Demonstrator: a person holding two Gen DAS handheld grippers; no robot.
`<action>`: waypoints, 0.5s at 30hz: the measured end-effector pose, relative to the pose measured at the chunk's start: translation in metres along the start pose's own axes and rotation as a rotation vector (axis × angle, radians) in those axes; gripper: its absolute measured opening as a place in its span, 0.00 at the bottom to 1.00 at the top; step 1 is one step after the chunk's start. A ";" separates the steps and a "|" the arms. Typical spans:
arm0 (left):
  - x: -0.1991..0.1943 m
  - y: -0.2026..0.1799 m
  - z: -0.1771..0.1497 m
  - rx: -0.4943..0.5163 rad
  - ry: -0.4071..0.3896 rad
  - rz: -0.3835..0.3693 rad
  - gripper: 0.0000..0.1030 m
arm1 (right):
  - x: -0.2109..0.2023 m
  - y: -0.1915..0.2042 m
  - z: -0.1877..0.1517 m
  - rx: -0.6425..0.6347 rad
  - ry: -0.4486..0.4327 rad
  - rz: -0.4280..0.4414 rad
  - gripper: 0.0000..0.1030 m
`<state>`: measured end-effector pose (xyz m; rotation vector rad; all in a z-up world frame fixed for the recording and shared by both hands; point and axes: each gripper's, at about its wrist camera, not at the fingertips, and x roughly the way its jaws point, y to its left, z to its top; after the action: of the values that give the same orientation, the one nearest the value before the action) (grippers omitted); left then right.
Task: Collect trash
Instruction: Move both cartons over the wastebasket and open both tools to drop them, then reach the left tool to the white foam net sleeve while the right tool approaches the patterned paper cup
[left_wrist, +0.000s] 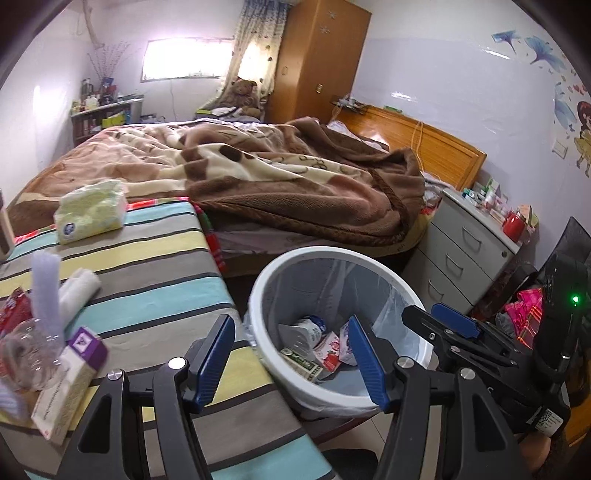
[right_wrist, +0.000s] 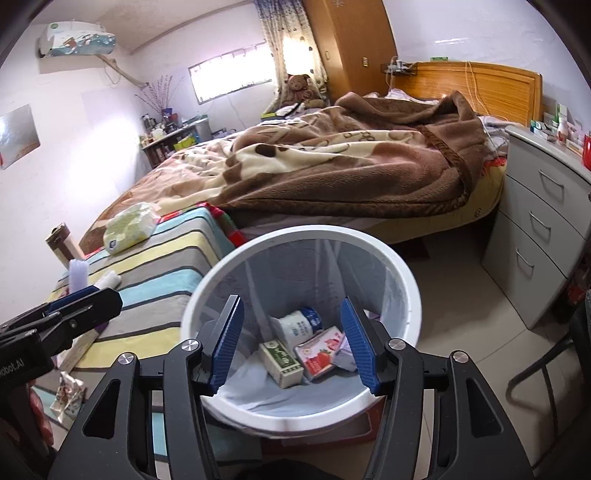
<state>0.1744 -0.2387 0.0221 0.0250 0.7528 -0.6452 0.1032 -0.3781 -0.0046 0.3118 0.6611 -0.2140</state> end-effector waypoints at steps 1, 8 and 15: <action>-0.004 0.003 -0.001 -0.003 -0.007 0.007 0.62 | -0.002 0.003 -0.001 -0.004 -0.004 0.008 0.61; -0.037 0.036 -0.015 -0.053 -0.041 0.046 0.62 | -0.009 0.029 -0.006 -0.040 -0.018 0.061 0.64; -0.065 0.078 -0.030 -0.117 -0.072 0.096 0.62 | -0.010 0.058 -0.015 -0.072 -0.007 0.122 0.67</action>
<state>0.1629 -0.1335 0.0263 -0.0688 0.7148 -0.5073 0.1038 -0.3177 0.0032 0.2816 0.6389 -0.0745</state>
